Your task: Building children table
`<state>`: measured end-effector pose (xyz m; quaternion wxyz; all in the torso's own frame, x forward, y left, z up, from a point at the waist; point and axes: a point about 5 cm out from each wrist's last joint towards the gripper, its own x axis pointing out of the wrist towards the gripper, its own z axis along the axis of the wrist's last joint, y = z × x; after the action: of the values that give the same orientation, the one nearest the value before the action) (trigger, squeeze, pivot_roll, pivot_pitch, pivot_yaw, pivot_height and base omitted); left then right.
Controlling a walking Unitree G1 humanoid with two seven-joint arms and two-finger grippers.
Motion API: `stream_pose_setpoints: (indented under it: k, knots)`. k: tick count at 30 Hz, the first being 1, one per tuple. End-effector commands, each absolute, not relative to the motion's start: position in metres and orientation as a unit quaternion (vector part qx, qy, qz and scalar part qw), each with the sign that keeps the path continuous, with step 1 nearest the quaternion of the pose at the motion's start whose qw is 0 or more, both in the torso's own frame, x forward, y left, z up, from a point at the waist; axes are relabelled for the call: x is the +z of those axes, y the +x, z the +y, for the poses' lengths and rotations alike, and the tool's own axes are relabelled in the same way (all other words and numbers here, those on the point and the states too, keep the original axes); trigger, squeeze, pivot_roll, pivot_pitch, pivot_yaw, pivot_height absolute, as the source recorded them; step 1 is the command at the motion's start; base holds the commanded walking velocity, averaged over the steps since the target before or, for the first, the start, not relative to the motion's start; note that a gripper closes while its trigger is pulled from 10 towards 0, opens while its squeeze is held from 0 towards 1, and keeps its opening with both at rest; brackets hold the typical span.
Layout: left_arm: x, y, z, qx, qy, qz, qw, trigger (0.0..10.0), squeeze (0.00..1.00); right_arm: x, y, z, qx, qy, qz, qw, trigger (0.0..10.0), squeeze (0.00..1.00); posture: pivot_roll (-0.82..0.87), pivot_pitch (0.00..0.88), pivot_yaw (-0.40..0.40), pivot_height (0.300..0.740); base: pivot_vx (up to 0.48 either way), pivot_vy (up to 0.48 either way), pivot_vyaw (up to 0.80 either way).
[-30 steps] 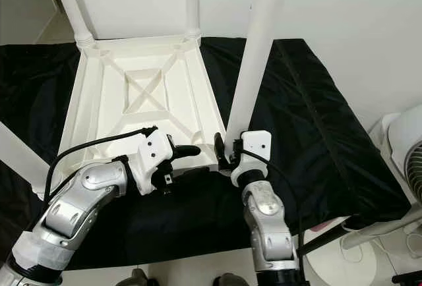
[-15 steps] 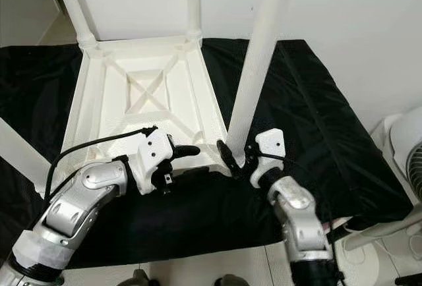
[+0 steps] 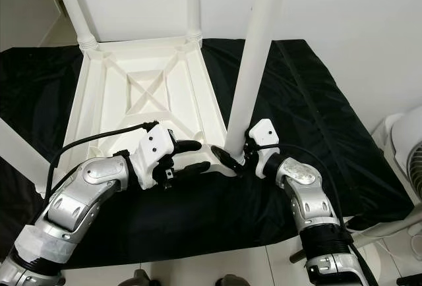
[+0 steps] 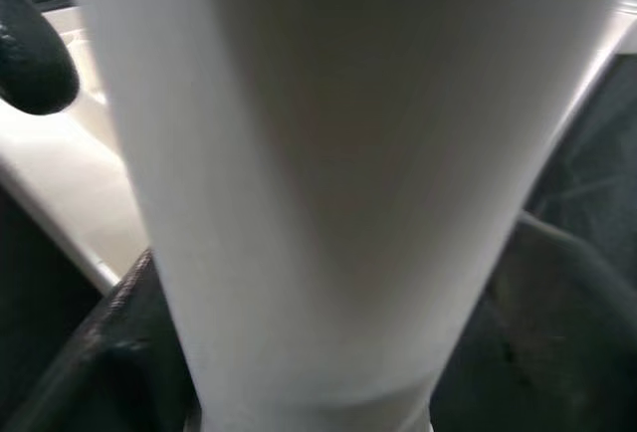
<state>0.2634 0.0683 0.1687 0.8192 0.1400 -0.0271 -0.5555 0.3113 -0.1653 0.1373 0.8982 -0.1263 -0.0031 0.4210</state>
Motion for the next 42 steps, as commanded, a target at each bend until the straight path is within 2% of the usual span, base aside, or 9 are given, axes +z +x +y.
stream_pose_setpoints:
  k: [1, 2, 14, 15, 17, 28, 33, 36, 42]
  knots:
    - [0.167, 0.264, 0.07, -0.555, 0.134, -0.024, 0.82, 10.0, 0.0, 0.137, 0.317, -0.169, 0.443, -0.136, 0.009, 0.886, 0.6, 0.0, -0.12, 0.041, 0.032, 0.74, 0.0, 0.0, 0.0]
    - [0.167, 0.264, 0.07, -0.555, 0.134, -0.025, 0.821, 10.0, 0.0, 0.137, 0.318, -0.17, 0.448, -0.134, 0.012, 0.884, 0.0, 0.0, -0.12, 0.041, 0.032, 0.74, 0.0, 0.0, 0.0]
    - [0.167, 0.263, 0.069, -0.554, 0.133, -0.026, 0.822, 10.0, 0.0, 0.133, 0.317, -0.176, 0.462, -0.121, 0.021, 0.878, 0.0, 0.0, -0.12, 0.043, 0.025, 0.74, 0.0, 0.0, 0.0]
    - [0.167, 0.263, 0.069, -0.554, 0.133, -0.026, 0.822, 10.0, 0.0, 0.132, 0.315, -0.175, 0.456, -0.105, 0.022, 0.883, 9.5, 0.0, -0.12, 0.046, 0.024, 0.74, 0.0, 0.0, 0.0]
    - [0.167, 0.263, 0.069, -0.554, 0.132, -0.026, 0.822, 10.0, 0.0, 0.131, 0.314, -0.174, 0.452, -0.09, 0.023, 0.887, 10.0, 0.0, -0.12, 0.049, 0.019, 0.74, 0.0, 0.0, 0.0]
    - [0.164, 0.262, 0.068, -0.556, 0.128, -0.02, 0.821, 10.0, 0.0, 0.14, 0.299, -0.141, 0.316, -0.054, -0.038, 0.947, 10.0, 0.0, -0.13, 0.056, 0.018, 0.74, 0.0, 0.0, 0.0]
    - [0.164, 0.261, 0.068, -0.556, 0.128, -0.019, 0.821, 10.0, 0.0, 0.142, 0.294, -0.132, 0.279, -0.051, -0.047, 0.958, 10.0, 0.0, -0.13, 0.057, 0.013, 0.74, 0.0, 0.0, 0.0]
    - [0.163, 0.261, 0.07, -0.556, 0.131, -0.018, 0.821, 10.0, 0.0, 0.139, 0.286, -0.131, 0.148, -0.018, -0.041, 0.988, 10.0, 0.0, -0.12, 0.054, 0.011, 0.74, 0.0, 0.0, 0.0]
    - [0.163, 0.26, 0.072, -0.556, 0.132, -0.017, 0.821, 10.0, 0.0, 0.138, 0.274, -0.134, 0.011, -0.037, -0.046, 0.998, 10.0, 0.0, -0.12, 0.053, 0.015, 0.74, 0.0, 0.0, 0.0]
